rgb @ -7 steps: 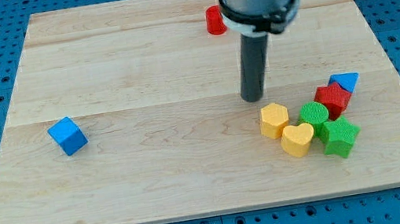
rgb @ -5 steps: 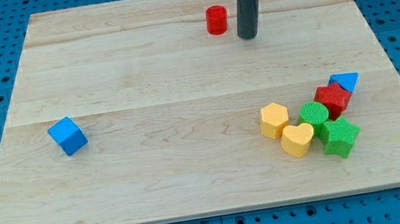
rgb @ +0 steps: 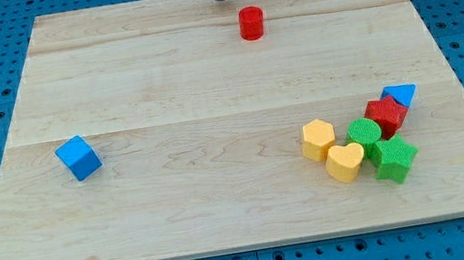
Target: Push red circle towards center
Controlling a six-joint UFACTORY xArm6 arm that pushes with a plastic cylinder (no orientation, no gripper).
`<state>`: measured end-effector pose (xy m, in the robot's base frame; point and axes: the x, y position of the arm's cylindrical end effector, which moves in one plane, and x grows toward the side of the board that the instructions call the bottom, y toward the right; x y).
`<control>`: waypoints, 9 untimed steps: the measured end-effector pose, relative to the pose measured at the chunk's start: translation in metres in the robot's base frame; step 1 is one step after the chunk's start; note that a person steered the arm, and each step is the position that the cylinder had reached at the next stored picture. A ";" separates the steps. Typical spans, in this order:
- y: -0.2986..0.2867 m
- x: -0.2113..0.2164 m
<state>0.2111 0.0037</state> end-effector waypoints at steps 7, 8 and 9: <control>0.016 0.104; -0.004 0.101; -0.026 0.101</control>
